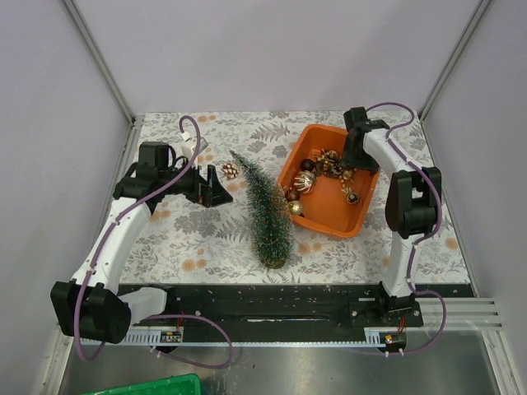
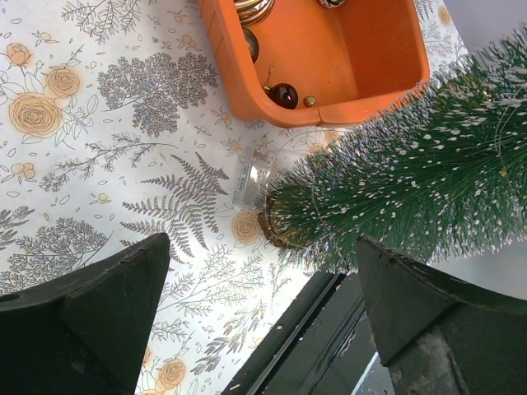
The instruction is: Decorate the small christmas tree
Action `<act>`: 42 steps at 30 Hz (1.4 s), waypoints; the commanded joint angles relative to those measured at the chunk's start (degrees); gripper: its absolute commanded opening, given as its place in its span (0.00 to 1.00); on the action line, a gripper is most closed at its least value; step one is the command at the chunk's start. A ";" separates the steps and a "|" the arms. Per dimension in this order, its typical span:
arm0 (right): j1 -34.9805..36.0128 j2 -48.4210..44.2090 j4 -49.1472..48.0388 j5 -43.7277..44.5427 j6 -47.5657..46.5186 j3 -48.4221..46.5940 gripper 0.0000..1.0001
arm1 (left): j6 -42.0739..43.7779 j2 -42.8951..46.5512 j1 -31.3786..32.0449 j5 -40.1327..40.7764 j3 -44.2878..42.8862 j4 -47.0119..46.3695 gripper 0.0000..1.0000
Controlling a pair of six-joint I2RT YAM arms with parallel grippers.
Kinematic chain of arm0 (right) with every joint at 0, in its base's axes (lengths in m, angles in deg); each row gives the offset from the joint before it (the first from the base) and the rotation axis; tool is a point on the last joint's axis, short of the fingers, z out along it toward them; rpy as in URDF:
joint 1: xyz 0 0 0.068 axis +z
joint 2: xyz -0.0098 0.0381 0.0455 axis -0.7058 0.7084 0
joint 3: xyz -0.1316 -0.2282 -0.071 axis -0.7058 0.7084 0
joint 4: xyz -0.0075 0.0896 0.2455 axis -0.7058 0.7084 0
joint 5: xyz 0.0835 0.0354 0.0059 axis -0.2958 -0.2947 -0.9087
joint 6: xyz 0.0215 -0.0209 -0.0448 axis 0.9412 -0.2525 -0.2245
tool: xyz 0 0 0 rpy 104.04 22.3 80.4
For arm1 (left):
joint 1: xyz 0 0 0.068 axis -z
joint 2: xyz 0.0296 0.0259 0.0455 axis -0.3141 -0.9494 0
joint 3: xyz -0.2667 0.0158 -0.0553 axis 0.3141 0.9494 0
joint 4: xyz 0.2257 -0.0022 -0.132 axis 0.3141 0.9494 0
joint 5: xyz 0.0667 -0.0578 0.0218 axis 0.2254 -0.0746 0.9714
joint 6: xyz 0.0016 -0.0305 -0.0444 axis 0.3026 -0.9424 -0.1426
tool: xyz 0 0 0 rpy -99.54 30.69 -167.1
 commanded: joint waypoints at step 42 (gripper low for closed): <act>-2.33 -1.22 -4.63 7.16 -10.02 2.08 1.00 | 4.00 -0.26 -0.28 1.18 -2.49 2.06 0.99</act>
